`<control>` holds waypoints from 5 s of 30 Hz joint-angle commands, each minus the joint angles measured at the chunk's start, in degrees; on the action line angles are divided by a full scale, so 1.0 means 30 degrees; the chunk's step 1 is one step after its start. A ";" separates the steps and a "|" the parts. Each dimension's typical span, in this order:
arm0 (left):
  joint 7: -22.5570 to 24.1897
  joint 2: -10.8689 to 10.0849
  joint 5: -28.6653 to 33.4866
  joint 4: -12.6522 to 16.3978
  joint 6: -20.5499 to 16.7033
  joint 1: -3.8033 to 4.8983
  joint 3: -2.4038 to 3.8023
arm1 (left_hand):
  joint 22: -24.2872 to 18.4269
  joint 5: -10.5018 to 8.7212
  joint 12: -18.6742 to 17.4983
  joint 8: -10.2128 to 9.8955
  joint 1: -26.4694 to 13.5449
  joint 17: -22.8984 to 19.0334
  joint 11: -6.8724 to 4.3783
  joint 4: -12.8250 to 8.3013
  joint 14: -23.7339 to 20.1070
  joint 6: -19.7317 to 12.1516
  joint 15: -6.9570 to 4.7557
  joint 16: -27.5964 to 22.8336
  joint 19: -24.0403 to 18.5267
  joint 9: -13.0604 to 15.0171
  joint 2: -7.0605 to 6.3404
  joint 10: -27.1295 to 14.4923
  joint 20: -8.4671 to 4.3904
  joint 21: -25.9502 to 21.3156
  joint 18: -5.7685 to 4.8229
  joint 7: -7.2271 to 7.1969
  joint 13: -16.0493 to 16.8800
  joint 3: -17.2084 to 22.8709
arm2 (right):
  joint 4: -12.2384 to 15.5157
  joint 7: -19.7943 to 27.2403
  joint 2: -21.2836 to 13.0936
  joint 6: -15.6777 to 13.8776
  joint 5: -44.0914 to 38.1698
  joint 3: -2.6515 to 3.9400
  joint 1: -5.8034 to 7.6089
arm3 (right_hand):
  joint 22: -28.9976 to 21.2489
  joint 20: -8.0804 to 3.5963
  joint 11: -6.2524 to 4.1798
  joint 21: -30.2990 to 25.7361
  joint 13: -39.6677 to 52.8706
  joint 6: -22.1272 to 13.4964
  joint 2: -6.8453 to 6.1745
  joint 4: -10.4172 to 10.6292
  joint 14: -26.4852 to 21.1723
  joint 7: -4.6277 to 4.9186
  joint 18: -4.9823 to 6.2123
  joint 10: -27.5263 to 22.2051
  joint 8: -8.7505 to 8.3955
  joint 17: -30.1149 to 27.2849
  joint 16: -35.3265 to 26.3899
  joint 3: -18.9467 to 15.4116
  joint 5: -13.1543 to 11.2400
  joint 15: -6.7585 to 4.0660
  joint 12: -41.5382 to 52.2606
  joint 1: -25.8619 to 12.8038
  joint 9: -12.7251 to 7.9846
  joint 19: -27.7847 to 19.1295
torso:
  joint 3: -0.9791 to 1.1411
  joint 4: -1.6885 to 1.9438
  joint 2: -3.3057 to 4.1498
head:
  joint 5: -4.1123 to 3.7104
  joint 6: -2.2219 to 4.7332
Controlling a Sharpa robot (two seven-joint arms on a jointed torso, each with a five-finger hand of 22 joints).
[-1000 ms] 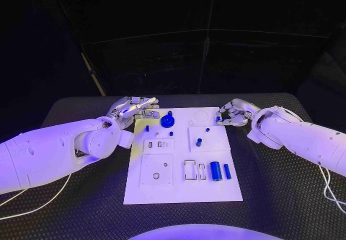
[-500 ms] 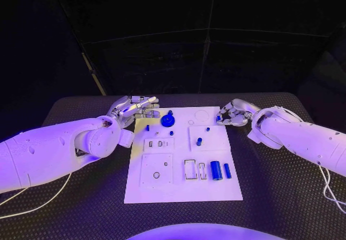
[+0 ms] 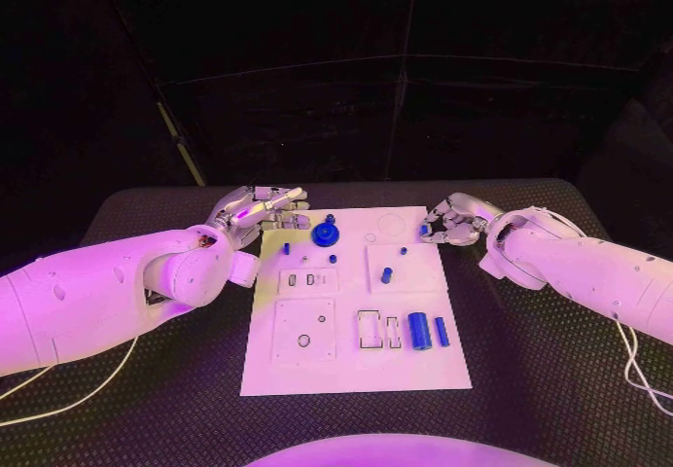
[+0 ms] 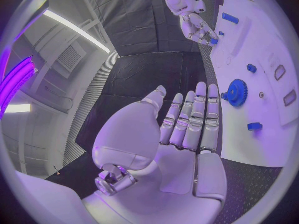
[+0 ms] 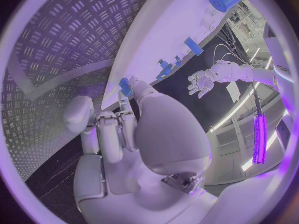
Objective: Assemble the parts on the task board
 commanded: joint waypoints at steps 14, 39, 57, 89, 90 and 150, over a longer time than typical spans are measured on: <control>0.0203 0.0017 -0.0070 0.0019 0.0236 0.0021 0.0017 | -0.0029 0.0034 -0.0009 0.0020 -0.0076 -0.0026 0.0090 -0.0061 0.0185 0.0114 0.0010 -0.0113 0.0095 -0.0019 -0.0044 0.0089 -0.0002 -0.0085 0.0263 0.0778 -0.0026 0.0044 | -0.0085 -0.0287 0.0189 -0.0392 -0.0070 0.0009 -0.0026 | 0.0052 -0.0276 -0.0331 0.0103 0.2811 0.0689 0.0513 -0.0111 0.1913 -0.0221 -0.0204 0.0394 0.0300 0.4720 -0.0002 0.0109 -0.0121 -0.0278 0.0156 0.0007 0.0069 0.0065 | 0.0023 -0.0001 0.0016 | -0.0013 -0.0039; 0.0219 -0.0137 -0.0071 0.0031 0.0203 0.0022 0.0016 | -0.0071 0.0033 -0.0044 0.0004 -0.0076 -0.0050 0.0080 -0.0105 0.0218 0.0135 0.0006 -0.0169 0.0117 -0.0020 -0.0041 0.0120 -0.0004 -0.0110 0.0263 0.0767 -0.0024 0.0110 | 0.3416 -0.1274 -0.0987 -0.2806 0.0007 0.0029 -0.0047 | 0.0202 -0.0570 -0.0634 0.0166 0.2886 0.1300 0.1081 -0.0453 0.1950 -0.0528 -0.0240 0.0484 0.0568 0.4879 0.0051 0.0539 0.0209 -0.0569 0.0186 0.0278 0.0074 0.0194 | -0.0020 0.0007 -0.0044 | 0.0056 0.0047; 0.0223 0.0002 -0.0070 0.0011 0.0172 0.0040 0.0018 | -0.0076 0.0032 -0.0048 0.0002 -0.0082 -0.0053 0.0081 -0.0106 0.0218 0.0137 0.0007 -0.0176 0.0118 -0.0020 -0.0042 0.0122 -0.0004 -0.0113 0.0263 0.0766 -0.0024 0.0113 | 0.7458 -0.5187 0.1049 -0.3162 -0.3366 -0.0034 -0.0164 | 0.0208 -0.0593 -0.0651 0.0165 0.2815 0.1360 0.1214 -0.0452 0.1946 -0.0554 -0.0245 0.0439 0.0570 0.4858 0.0043 0.0656 0.0314 -0.0581 0.0121 0.0215 0.0056 0.0209 | -0.0041 0.0010 -0.0019 | 0.0592 -0.0033; 0.0346 0.0143 -0.0070 -0.0053 -0.0038 0.0070 0.0021 | -0.0082 0.0031 -0.0051 0.0000 -0.0089 -0.0057 0.0080 -0.0107 0.0222 0.0141 0.0007 -0.0184 0.0120 -0.0020 -0.0045 0.0128 -0.0004 -0.0117 0.0263 0.0765 -0.0024 0.0118 | 0.6058 -0.6940 0.4552 -0.1840 -0.6504 -0.0921 -0.1039 | 0.0110 -0.0616 -0.0667 0.0117 0.2789 0.1426 0.1034 -0.0426 0.1930 -0.0569 -0.0229 0.0425 0.0564 0.4789 0.0019 0.0591 0.0239 -0.0602 0.0088 -0.0056 0.0032 0.0181 | -0.0013 -0.0013 0.0011 | 0.1312 -0.0455; 0.0346 0.0143 -0.0070 -0.0051 -0.0037 0.0071 0.0021 | -0.0082 0.0031 -0.0051 0.0000 -0.0089 -0.0057 0.0080 -0.0107 0.0222 0.0141 0.0007 -0.0184 0.0120 -0.0020 -0.0045 0.0128 -0.0004 -0.0117 0.0263 0.0765 -0.0024 0.0118 | 0.6013 -0.6957 0.4600 -0.1790 -0.6540 -0.0925 -0.1040 | 0.0110 -0.0616 -0.0667 0.0117 0.2789 0.1426 0.1034 -0.0426 0.1930 -0.0569 -0.0229 0.0425 0.0564 0.4789 0.0019 0.0591 0.0239 -0.0602 0.0088 -0.0056 0.0032 0.0181 | -0.0012 -0.0015 0.0007 | 0.1323 -0.0463; 0.0284 0.0118 -0.0070 -0.0028 0.0026 0.0103 0.0023 | -0.0082 0.0031 -0.0051 0.0000 -0.0089 -0.0057 0.0080 -0.0107 0.0222 0.0141 0.0007 -0.0184 0.0120 -0.0020 -0.0045 0.0128 -0.0004 -0.0117 0.0263 0.0765 -0.0024 0.0118 | 0.5268 -0.7884 0.5064 0.0387 -0.7344 -0.1163 -0.1100 | -0.0155 -0.0492 -0.0429 -0.0063 0.2389 0.0700 0.0088 -0.0258 0.1895 -0.0276 -0.0199 0.0092 -0.0030 0.4638 -0.0037 0.0119 0.0064 -0.0426 -0.0265 -0.0924 -0.0263 0.0059 | -0.0016 -0.0013 -0.0008 | 0.1500 -0.0783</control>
